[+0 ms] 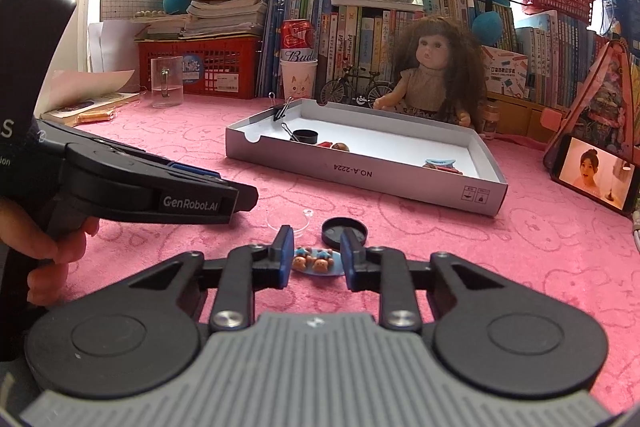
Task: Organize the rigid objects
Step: 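Close the left tool on the black lid while the right tool closes on the beaded clip, then carry the black lid in the left tool while the right tool carries the beaded clip into the box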
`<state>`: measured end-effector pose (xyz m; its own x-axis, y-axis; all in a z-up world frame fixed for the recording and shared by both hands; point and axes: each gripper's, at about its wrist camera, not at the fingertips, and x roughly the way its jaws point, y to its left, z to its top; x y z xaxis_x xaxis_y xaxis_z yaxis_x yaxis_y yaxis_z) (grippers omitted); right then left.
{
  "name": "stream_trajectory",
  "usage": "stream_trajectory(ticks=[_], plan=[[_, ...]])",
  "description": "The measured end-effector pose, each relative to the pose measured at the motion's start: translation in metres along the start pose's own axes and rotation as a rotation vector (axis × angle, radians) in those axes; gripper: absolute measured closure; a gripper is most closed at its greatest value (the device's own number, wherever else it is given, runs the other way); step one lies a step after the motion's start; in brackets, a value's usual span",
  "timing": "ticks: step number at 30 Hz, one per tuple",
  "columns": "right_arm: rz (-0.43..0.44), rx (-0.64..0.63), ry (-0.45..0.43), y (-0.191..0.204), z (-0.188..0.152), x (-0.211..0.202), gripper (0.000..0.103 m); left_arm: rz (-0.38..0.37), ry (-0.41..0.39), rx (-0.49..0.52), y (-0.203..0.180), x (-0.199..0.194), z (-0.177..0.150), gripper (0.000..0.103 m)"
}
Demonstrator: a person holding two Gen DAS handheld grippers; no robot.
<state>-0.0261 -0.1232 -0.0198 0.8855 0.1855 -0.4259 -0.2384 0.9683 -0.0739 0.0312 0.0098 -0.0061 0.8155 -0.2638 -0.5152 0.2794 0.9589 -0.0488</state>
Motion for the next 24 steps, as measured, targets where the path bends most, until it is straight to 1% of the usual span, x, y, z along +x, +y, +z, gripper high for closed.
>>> stream_trajectory(ticks=[6, 10, 11, 13, 17, 24], plan=[[-0.029, 0.002, 0.004, 0.004, -0.003, 0.005, 0.073, 0.0, 0.002, -0.002, 0.0, 0.0, -0.001, 0.073], [-0.059, -0.028, -0.009, 0.01, -0.003, 0.008, 0.071, 0.002, 0.005, -0.011, 0.0, -0.001, -0.002, 0.073], [-0.066, -0.035, -0.012, 0.011, -0.004, 0.008, 0.062, 0.002, 0.006, -0.012, 0.0, -0.001, -0.003, 0.073], [-0.073, -0.06, -0.022, 0.015, -0.005, 0.008, 0.053, 0.003, 0.007, -0.014, 0.0, -0.001, -0.003, 0.073], [-0.076, -0.12, -0.034, 0.021, -0.009, 0.007, 0.05, 0.007, 0.007, -0.018, 0.001, -0.001, -0.004, 0.073], [-0.101, -0.111, -0.033, 0.015, -0.01, 0.007, 0.047, 0.01, 0.007, -0.023, 0.002, -0.002, -0.005, 0.073]])
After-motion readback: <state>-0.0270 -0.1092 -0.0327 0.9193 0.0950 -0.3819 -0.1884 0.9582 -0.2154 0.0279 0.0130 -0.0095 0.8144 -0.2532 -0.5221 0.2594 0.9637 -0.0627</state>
